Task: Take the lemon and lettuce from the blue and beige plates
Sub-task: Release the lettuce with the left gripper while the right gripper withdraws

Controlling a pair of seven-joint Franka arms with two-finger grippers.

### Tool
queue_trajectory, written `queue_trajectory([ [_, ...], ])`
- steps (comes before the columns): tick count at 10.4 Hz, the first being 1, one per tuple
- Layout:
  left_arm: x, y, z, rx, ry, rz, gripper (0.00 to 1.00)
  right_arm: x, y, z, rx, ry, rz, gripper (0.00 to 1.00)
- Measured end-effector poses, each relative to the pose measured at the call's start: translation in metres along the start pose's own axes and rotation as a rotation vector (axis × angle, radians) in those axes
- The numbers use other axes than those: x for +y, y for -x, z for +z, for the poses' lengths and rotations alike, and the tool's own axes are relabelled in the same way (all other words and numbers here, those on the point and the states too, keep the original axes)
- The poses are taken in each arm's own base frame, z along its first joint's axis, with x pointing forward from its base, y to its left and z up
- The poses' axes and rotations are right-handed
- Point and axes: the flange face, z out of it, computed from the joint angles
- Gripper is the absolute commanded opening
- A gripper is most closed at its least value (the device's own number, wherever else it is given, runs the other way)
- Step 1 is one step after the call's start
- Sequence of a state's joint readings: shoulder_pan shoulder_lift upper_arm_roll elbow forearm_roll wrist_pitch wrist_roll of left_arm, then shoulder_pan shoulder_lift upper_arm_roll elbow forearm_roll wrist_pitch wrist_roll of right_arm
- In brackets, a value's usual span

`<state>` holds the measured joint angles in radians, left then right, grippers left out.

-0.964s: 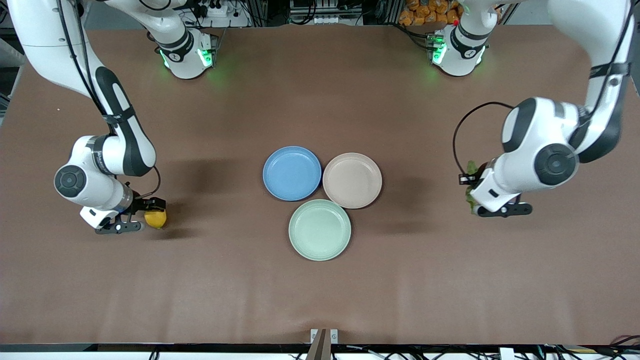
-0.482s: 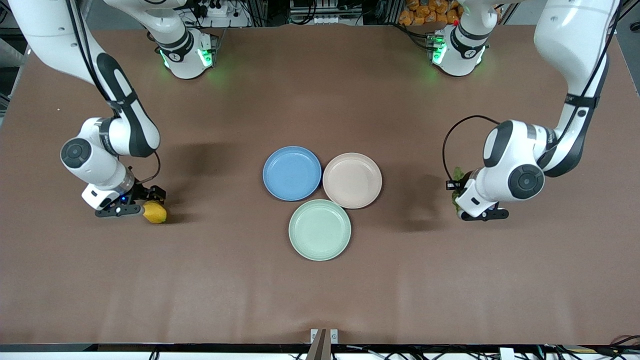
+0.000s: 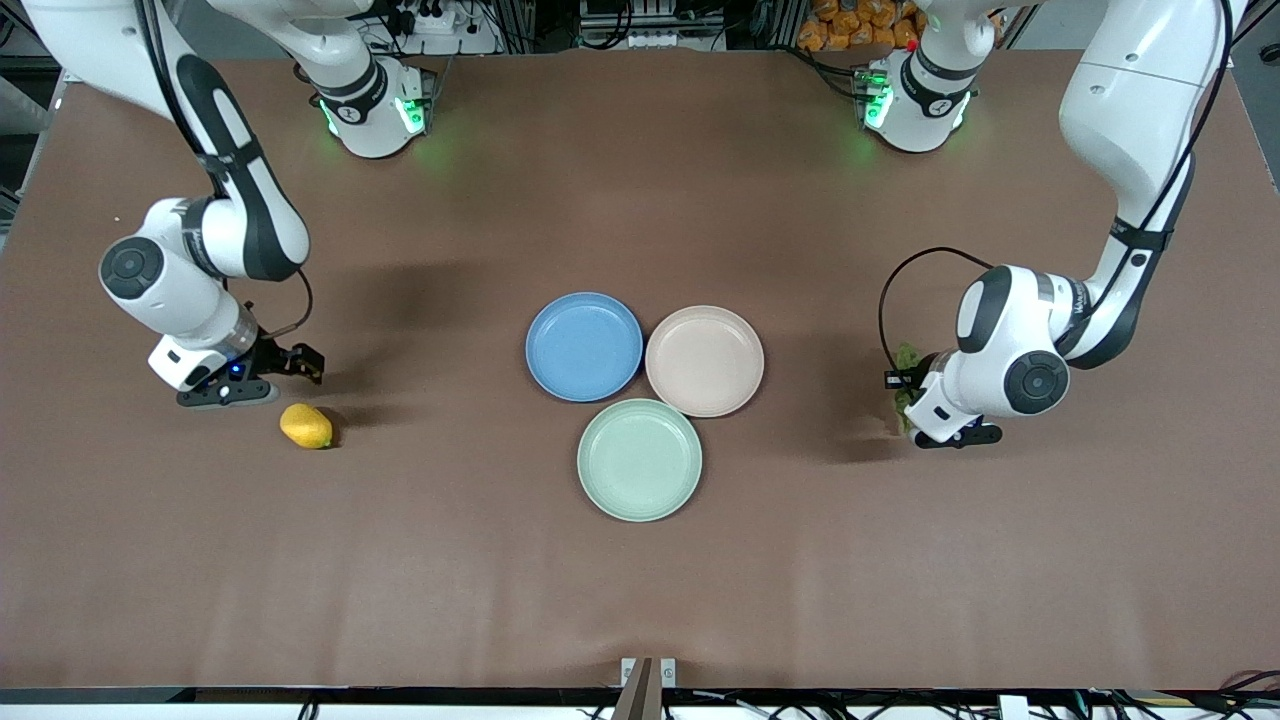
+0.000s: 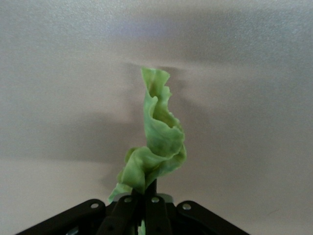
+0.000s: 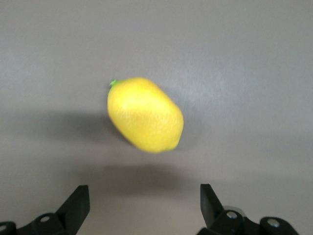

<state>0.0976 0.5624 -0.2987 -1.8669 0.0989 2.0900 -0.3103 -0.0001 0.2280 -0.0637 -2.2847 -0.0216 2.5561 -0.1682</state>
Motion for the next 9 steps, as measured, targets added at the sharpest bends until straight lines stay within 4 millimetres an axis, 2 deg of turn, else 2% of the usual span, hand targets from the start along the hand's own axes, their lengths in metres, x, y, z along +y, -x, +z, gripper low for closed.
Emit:
queue_trajectory([
  [1, -0.002, -0.001, 0.003, -0.004, -0.001, -0.003, 0.08, -0.005, 0.004, -0.020, -0.033, -0.009, 0.002, 1.00],
  [3, -0.017, -0.004, 0.005, -0.004, -0.005, -0.017, 0.26, -0.019, 0.012, -0.064, -0.067, -0.019, 0.017, 1.00],
  [5, -0.023, -0.006, 0.004, -0.001, -0.012, -0.017, 0.53, -0.022, 0.016, -0.100, -0.047, -0.018, 0.030, 1.00],
  [6, -0.022, -0.006, 0.004, 0.004, -0.020, -0.010, 1.00, -0.017, 0.017, -0.112, -0.044, -0.017, 0.040, 1.00],
  [7, -0.022, -0.006, 0.004, 0.007, -0.022, -0.008, 1.00, -0.013, 0.014, -0.127, -0.042, -0.016, 0.047, 1.00],
  [8, -0.022, -0.007, 0.000, 0.013, -0.022, -0.008, 1.00, -0.008, 0.004, -0.153, -0.028, -0.013, 0.055, 1.00],
  [9, -0.022, -0.008, -0.010, 0.029, -0.022, -0.008, 1.00, 0.000, -0.008, -0.187, -0.012, -0.009, 0.064, 1.00],
])
